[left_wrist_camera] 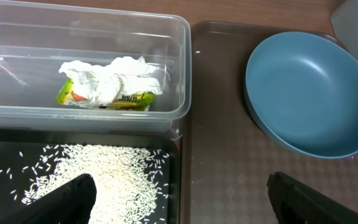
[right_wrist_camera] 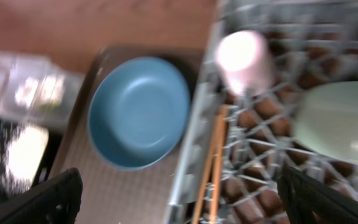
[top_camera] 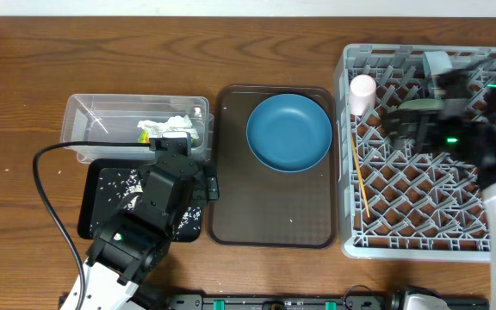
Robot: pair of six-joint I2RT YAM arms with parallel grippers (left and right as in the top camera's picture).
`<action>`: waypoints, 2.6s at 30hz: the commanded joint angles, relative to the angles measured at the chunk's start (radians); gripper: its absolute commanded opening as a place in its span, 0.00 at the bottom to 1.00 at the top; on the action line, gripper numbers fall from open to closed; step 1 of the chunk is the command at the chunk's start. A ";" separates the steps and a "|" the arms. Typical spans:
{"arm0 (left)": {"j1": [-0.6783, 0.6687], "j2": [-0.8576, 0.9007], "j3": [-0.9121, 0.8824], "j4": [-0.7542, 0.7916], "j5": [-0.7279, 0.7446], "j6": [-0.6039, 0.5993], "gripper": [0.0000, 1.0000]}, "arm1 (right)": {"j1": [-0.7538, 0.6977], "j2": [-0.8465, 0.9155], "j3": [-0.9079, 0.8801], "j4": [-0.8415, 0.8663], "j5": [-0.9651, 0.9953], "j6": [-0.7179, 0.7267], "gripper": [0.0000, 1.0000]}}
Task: Sort waste into correct bins and load items into the dishwasher rack
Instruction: 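Move the right gripper back to the teal plate rim, then grip the teal plate rim with the right gripper and tilt it up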
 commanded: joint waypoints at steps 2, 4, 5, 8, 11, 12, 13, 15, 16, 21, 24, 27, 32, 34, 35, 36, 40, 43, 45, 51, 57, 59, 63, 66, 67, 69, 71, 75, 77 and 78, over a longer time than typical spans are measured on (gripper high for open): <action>0.004 -0.001 0.019 0.000 -0.002 -0.010 0.91 | 0.190 0.014 0.003 -0.002 0.193 0.098 0.99; 0.004 -0.001 0.019 0.000 -0.002 -0.009 0.91 | 0.272 0.028 0.004 0.001 0.253 0.129 0.99; 0.004 -0.001 0.019 0.000 -0.002 -0.009 0.91 | 0.325 0.039 0.003 0.001 0.296 0.158 0.99; 0.004 -0.001 0.019 0.000 -0.002 -0.009 0.91 | 0.447 0.075 0.003 0.002 0.383 0.212 0.99; 0.004 -0.001 0.019 0.000 -0.002 -0.009 0.91 | 0.567 0.134 0.003 0.016 0.457 0.232 0.99; 0.004 -0.001 0.019 0.000 -0.002 -0.010 0.91 | 0.597 0.155 0.003 0.021 0.479 0.232 0.99; 0.004 -0.001 0.019 0.000 -0.002 -0.010 0.91 | 0.629 0.180 0.003 0.029 0.503 0.238 0.99; 0.004 -0.001 0.019 0.000 -0.002 -0.009 0.91 | 0.676 0.229 0.003 0.039 0.565 0.301 0.99; 0.004 -0.001 0.019 0.000 -0.002 -0.009 0.91 | 0.693 0.252 0.003 0.042 0.589 0.328 0.99; 0.004 -0.001 0.019 0.000 -0.002 -0.009 0.91 | 0.738 0.365 0.003 0.075 0.624 0.436 0.99; 0.004 -0.001 0.019 0.000 -0.002 -0.009 0.91 | 0.744 0.415 0.003 0.097 0.587 0.436 0.99; 0.004 -0.001 0.019 0.001 -0.002 -0.009 0.91 | 0.745 0.447 0.003 0.095 0.539 0.404 0.99; 0.004 -0.001 0.019 0.001 -0.002 -0.009 0.91 | 0.749 0.471 0.003 0.083 0.494 0.412 0.99; 0.004 -0.001 0.019 0.001 -0.002 -0.009 0.91 | 0.752 0.475 0.002 0.084 0.489 0.478 0.99; 0.004 -0.001 0.019 0.000 -0.002 -0.009 0.91 | 0.753 0.475 0.002 0.084 0.489 0.528 0.99; 0.004 -0.001 0.019 0.000 -0.002 -0.009 0.91 | 0.753 0.475 0.002 0.084 0.488 0.589 0.99; 0.004 -0.001 0.019 0.000 -0.002 -0.009 0.91 | 0.753 0.475 0.002 0.094 0.494 0.674 0.96; 0.004 -0.001 0.019 0.000 -0.002 -0.009 0.91 | 0.754 0.475 0.002 0.093 0.495 0.598 0.64; 0.004 -0.001 0.019 0.000 -0.002 -0.009 0.91 | 0.755 0.475 0.002 0.092 0.495 0.579 0.23; 0.004 -0.001 0.019 0.001 -0.002 -0.010 0.91 | 0.755 0.475 0.002 0.096 0.509 0.800 0.01; 0.004 -0.001 0.019 0.000 -0.002 -0.009 0.91 | 0.755 0.475 0.002 0.094 0.605 0.993 0.01; 0.004 -0.001 0.019 0.000 -0.002 -0.009 0.91 | 0.754 0.475 0.002 0.084 0.611 1.047 0.01; 0.004 -0.001 0.019 0.000 -0.002 -0.010 0.91 | 0.753 0.475 0.002 0.021 0.640 1.279 0.05; 0.004 -0.001 0.019 0.000 -0.002 -0.009 0.91 | 0.753 0.475 -0.004 -0.037 0.679 1.467 0.17; 0.004 -0.001 0.019 0.001 -0.002 -0.009 0.91 | 0.753 0.475 -0.008 -0.048 0.689 1.514 0.20; 0.004 -0.001 0.019 0.000 -0.002 -0.009 0.91 | 0.753 0.475 -0.019 -0.054 0.698 1.567 0.31; 0.004 -0.001 0.019 0.000 -0.002 -0.009 0.91 | 0.753 0.475 -0.030 -0.047 0.702 1.584 0.37; 0.004 -0.001 0.019 0.000 -0.002 -0.010 0.91 | 0.753 0.475 -0.043 -0.025 0.739 1.610 0.37; 0.004 -0.001 0.019 0.001 -0.002 -0.009 0.91 | 0.753 0.476 -0.052 0.018 0.754 1.609 0.36; 0.004 -0.001 0.019 0.000 -0.002 -0.010 0.91 | 0.753 0.476 -0.058 0.044 0.754 1.609 0.36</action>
